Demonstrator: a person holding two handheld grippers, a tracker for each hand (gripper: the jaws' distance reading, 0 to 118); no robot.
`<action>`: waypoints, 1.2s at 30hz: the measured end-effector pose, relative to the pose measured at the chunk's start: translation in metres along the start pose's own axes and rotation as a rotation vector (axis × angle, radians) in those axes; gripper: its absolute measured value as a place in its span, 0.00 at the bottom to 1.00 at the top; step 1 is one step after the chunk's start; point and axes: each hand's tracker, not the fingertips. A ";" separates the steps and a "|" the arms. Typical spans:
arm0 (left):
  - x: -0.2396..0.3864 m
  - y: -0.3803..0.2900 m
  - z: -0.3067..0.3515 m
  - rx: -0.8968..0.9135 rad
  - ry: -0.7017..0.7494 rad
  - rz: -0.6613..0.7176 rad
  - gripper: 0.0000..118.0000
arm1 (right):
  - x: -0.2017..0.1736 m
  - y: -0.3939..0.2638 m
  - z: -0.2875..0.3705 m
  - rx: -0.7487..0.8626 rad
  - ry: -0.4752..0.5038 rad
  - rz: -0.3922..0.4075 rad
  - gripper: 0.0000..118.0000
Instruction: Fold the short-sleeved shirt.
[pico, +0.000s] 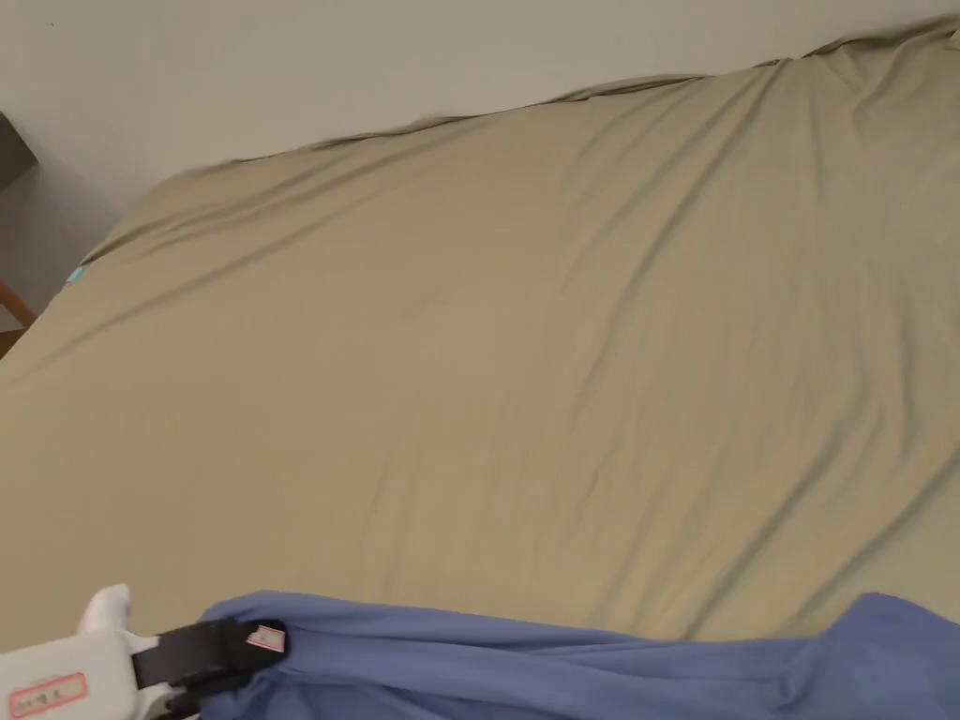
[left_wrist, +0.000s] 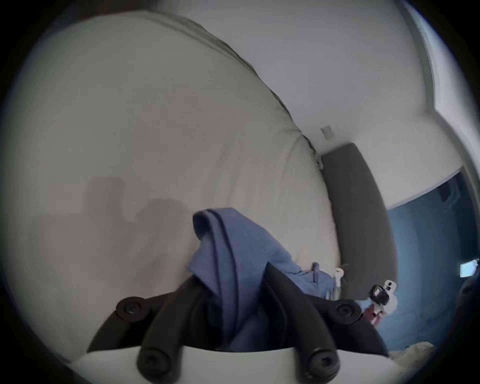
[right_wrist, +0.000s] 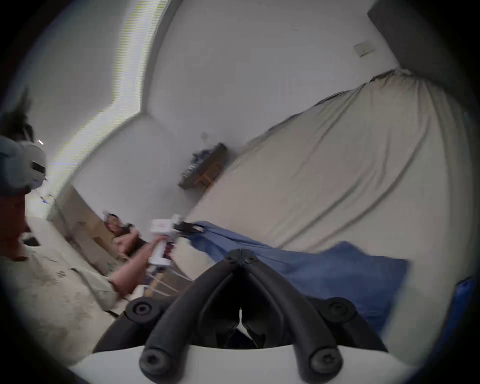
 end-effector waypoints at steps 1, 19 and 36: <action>0.014 -0.001 0.009 0.010 0.040 -0.010 0.08 | -0.003 0.002 -0.001 -0.026 -0.069 0.022 0.02; 0.205 -0.120 -0.122 -0.204 -0.067 -0.050 0.08 | 0.000 -0.011 -0.018 -0.173 -0.402 0.056 0.02; 0.185 -0.134 -0.092 0.015 0.020 -0.187 0.61 | 0.009 -0.017 -0.009 -0.172 -0.499 0.110 0.02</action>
